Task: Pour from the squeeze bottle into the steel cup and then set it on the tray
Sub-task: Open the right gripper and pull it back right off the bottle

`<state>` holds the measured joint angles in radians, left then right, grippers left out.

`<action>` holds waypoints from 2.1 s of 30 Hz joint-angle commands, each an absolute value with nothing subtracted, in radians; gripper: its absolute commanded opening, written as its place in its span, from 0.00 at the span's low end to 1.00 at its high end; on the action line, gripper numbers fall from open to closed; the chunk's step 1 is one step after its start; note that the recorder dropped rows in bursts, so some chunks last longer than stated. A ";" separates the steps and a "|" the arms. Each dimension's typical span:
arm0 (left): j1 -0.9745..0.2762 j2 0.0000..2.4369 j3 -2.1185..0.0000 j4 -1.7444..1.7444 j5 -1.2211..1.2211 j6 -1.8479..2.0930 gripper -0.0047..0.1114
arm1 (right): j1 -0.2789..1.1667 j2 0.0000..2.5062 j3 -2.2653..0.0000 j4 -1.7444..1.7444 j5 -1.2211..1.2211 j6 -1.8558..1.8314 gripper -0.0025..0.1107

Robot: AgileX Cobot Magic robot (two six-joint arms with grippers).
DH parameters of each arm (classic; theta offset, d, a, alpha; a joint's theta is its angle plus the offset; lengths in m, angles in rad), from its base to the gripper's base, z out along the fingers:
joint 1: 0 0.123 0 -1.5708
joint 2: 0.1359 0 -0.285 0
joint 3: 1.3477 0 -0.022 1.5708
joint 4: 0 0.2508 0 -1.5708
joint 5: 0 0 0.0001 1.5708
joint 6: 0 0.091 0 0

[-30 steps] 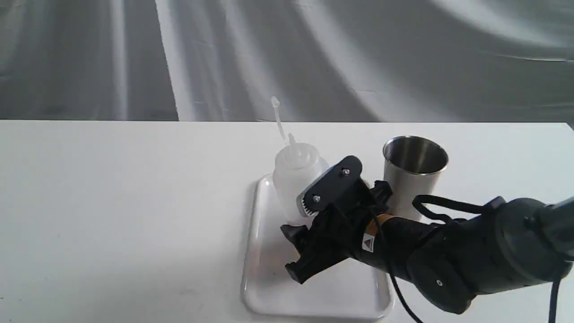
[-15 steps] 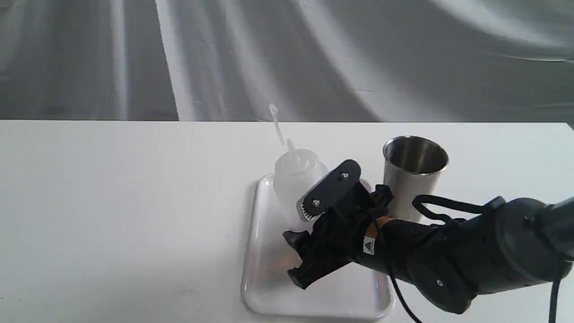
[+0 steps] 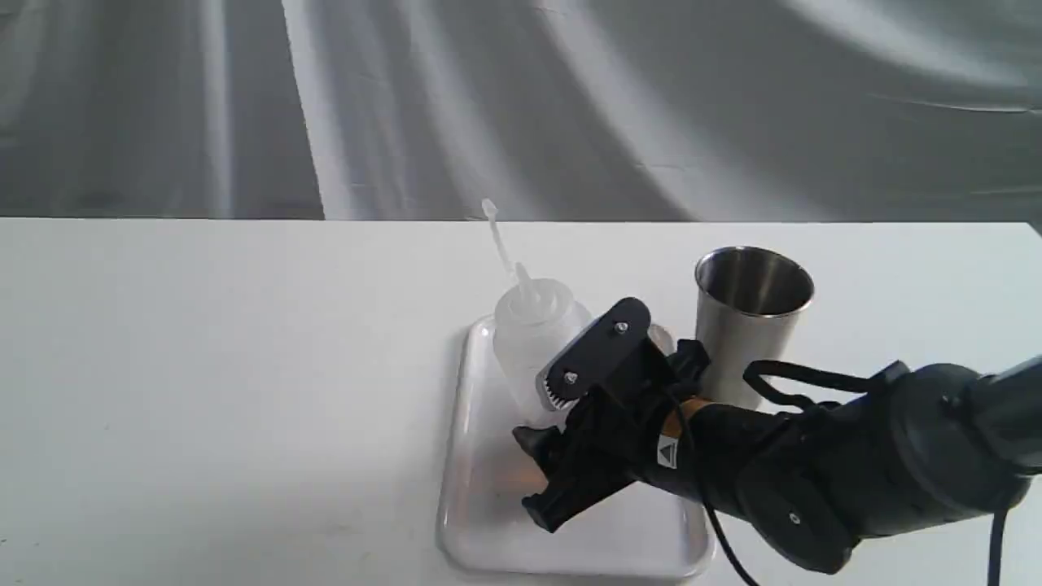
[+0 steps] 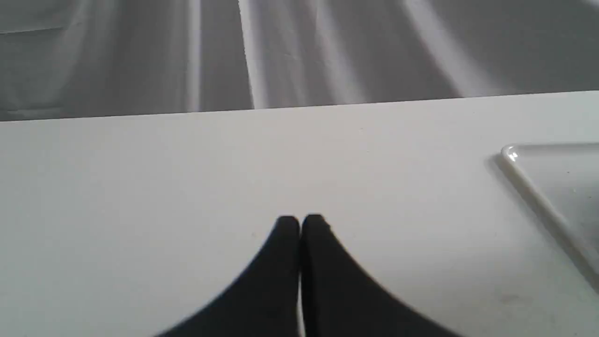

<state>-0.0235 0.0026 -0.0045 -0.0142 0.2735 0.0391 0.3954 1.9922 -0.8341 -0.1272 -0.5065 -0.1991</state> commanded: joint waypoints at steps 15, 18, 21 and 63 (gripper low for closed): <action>-0.022 0.000 0.000 -0.015 0.266 0.037 0.04 | 0.400 2.009 -0.834 -0.139 -0.533 -0.206 0.20; -0.022 0.000 0.000 -0.015 0.266 0.037 0.04 | 0.400 2.009 -0.834 -0.139 -0.533 -0.206 0.20; -0.022 0.000 0.000 -0.015 0.266 0.037 0.04 | 0.400 2.009 -0.834 -0.139 -0.534 -0.206 0.22; -0.022 0.000 0.000 -0.015 0.266 0.038 0.04 | 0.400 1.751 -0.834 -0.144 -0.374 -0.206 0.81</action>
<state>-0.0235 0.0026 -0.0045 -0.0142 0.2735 0.0391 0.3954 1.7885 -0.8341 -0.1310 -0.4106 -0.2009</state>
